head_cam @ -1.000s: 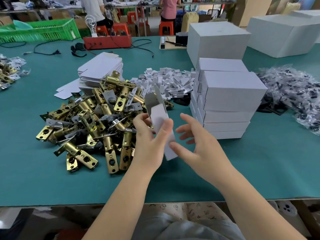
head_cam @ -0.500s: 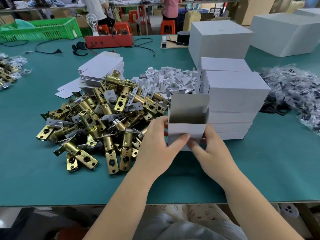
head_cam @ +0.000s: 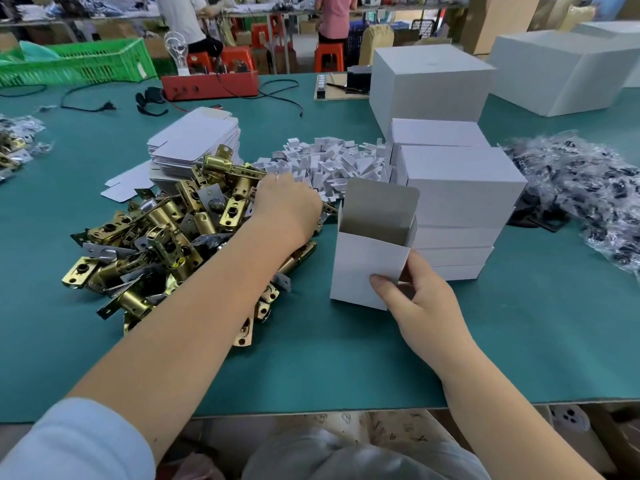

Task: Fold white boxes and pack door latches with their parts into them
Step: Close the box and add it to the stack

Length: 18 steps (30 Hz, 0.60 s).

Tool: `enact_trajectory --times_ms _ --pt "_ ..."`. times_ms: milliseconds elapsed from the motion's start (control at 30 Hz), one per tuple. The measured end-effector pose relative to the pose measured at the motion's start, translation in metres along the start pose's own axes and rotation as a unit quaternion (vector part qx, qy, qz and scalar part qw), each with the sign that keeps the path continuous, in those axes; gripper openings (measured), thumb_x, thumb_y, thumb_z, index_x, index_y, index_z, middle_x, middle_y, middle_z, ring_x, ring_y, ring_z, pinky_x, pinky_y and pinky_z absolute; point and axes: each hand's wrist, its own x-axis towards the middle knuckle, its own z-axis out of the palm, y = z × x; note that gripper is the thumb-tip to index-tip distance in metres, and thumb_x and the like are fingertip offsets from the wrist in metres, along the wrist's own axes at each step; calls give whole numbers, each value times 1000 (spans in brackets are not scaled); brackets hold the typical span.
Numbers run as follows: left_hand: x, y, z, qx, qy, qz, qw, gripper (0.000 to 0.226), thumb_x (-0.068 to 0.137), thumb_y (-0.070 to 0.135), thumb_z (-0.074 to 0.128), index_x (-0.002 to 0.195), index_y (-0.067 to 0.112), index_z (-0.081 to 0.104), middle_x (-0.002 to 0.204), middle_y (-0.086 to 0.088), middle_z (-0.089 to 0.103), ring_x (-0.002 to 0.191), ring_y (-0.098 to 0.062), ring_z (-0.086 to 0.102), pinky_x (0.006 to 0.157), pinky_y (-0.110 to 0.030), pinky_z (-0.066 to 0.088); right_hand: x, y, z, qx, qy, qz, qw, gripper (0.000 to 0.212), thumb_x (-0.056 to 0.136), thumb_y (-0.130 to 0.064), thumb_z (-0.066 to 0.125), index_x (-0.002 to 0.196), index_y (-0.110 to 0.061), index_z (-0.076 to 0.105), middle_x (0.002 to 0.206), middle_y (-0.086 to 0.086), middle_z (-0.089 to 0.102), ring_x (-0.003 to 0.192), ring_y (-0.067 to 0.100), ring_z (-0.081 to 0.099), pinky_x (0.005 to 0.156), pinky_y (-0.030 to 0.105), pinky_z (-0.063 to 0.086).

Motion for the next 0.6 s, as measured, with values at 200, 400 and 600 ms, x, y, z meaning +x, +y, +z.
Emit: enact_trajectory --times_ms 200,400,600 --pt "5 4 -1 20 -48 35 998 31 94 12 47 123 16 60 126 -6 55 121 -29 47 83 -36 31 1 1 -1 -4 2 4 1000 35 91 -26 60 97 -58 50 96 -39 61 86 -10 59 65 3 43" --pt "1 1 -8 6 20 0 1000 23 91 7 52 109 17 62 106 -7 64 108 -27 53 73 -35 32 0 0 -1 -22 1 -4 1000 42 90 -29 61 97 -67 45 98 -41 59 90 -12 58 65 5 44" --pt "-24 -33 -26 -340 273 -115 892 24 97 32 57 96 11 68 79 -3 63 71 -21 55 57 -24 39 0 3 1 -63 25 21 998 33 76 -51 64 98 -30 53 88 -25 63 79 2 60 71 31 54"
